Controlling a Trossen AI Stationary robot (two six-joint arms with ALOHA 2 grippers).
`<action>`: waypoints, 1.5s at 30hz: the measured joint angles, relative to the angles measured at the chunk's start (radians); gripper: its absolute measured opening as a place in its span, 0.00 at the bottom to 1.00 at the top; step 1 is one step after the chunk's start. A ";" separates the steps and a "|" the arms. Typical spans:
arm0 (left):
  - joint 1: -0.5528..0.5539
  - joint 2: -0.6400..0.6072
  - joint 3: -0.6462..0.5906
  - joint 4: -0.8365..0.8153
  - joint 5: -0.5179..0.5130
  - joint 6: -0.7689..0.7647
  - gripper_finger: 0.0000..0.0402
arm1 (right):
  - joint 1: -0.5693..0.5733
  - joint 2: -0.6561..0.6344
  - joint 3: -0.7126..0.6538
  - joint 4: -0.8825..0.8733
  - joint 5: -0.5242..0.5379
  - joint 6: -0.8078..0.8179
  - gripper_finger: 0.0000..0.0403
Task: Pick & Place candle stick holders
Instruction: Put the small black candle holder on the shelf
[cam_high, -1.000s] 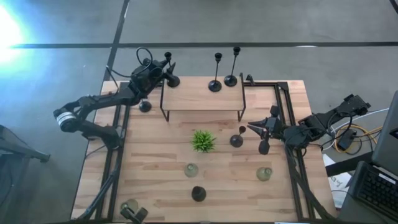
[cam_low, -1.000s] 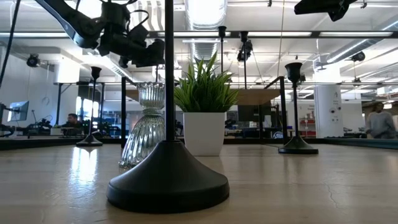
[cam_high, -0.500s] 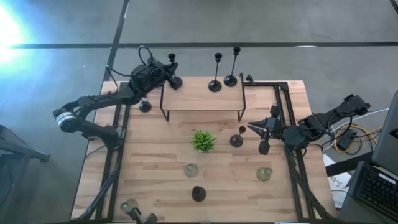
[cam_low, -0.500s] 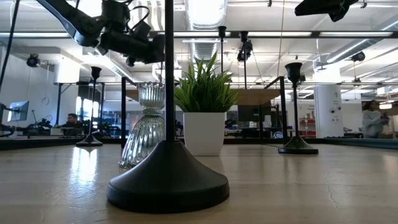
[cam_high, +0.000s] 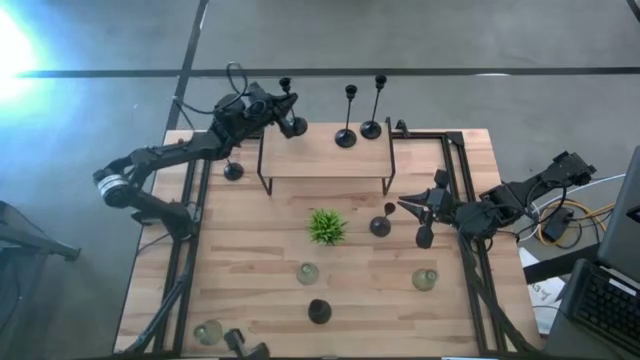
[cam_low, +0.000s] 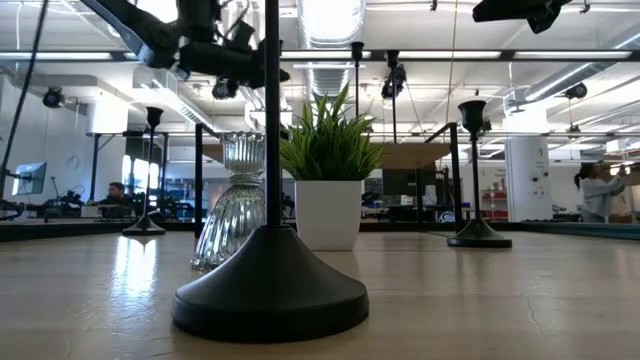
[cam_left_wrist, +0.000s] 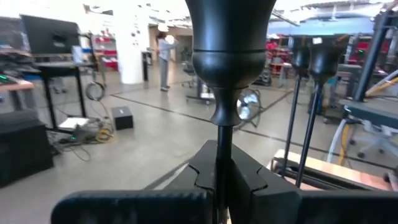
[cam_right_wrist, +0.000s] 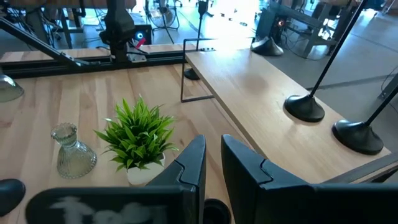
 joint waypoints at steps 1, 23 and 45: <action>-0.003 0.024 0.020 -0.002 0.010 -0.001 0.03 | 0.000 0.000 0.000 0.007 0.000 -0.007 0.11; -0.043 0.278 0.223 0.003 0.097 0.046 0.03 | 0.000 -0.001 0.000 0.005 -0.001 -0.013 0.11; -0.040 0.322 0.227 0.079 0.138 0.089 0.03 | 0.000 -0.001 0.000 0.010 -0.001 -0.015 0.11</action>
